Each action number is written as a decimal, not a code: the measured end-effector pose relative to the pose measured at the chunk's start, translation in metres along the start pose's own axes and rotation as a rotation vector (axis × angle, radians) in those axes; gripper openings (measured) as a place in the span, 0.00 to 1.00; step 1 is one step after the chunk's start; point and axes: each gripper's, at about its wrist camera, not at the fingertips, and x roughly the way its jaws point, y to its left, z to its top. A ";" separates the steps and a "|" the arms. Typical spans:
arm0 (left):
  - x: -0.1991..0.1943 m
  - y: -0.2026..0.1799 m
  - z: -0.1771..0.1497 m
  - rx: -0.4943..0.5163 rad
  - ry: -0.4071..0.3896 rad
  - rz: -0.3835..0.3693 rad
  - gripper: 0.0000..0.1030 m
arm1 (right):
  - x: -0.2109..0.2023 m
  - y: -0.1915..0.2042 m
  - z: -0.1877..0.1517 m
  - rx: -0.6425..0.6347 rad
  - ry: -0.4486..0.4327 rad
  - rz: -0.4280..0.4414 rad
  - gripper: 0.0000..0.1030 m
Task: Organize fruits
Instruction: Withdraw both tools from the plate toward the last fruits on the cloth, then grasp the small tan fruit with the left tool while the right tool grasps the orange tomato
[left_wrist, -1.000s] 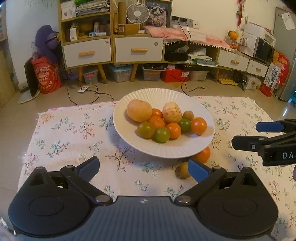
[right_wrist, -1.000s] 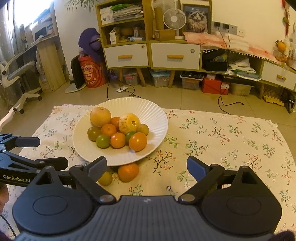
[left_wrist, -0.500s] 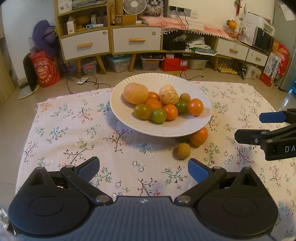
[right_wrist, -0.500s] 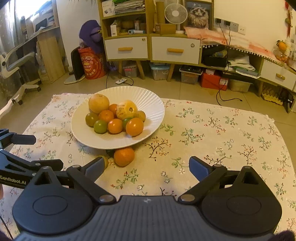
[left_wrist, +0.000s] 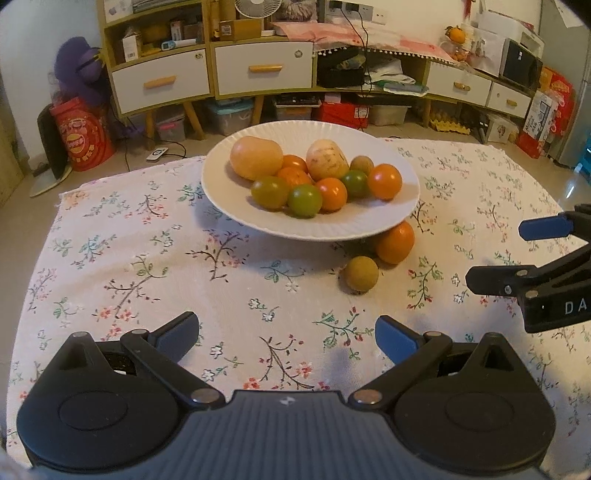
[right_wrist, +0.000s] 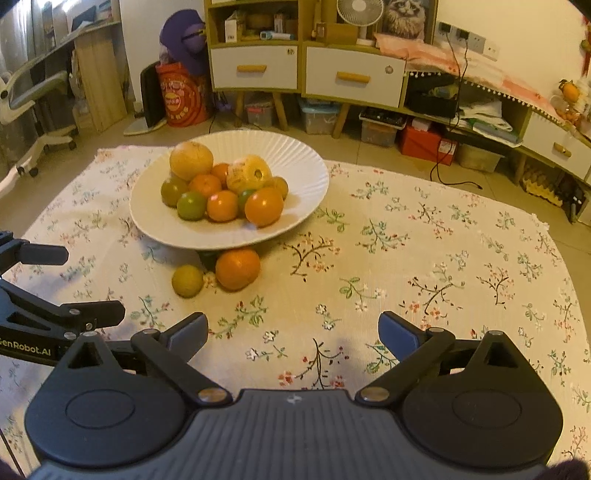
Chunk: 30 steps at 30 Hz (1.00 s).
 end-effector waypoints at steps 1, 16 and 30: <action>0.002 -0.001 -0.001 0.002 -0.001 -0.003 0.83 | 0.001 0.000 -0.001 -0.002 0.003 -0.002 0.96; 0.021 -0.020 0.006 0.026 -0.053 -0.112 0.58 | 0.010 -0.017 -0.006 0.031 0.016 -0.014 0.96; 0.033 -0.030 0.014 0.028 -0.039 -0.130 0.06 | 0.017 -0.025 -0.007 0.051 0.020 -0.010 0.96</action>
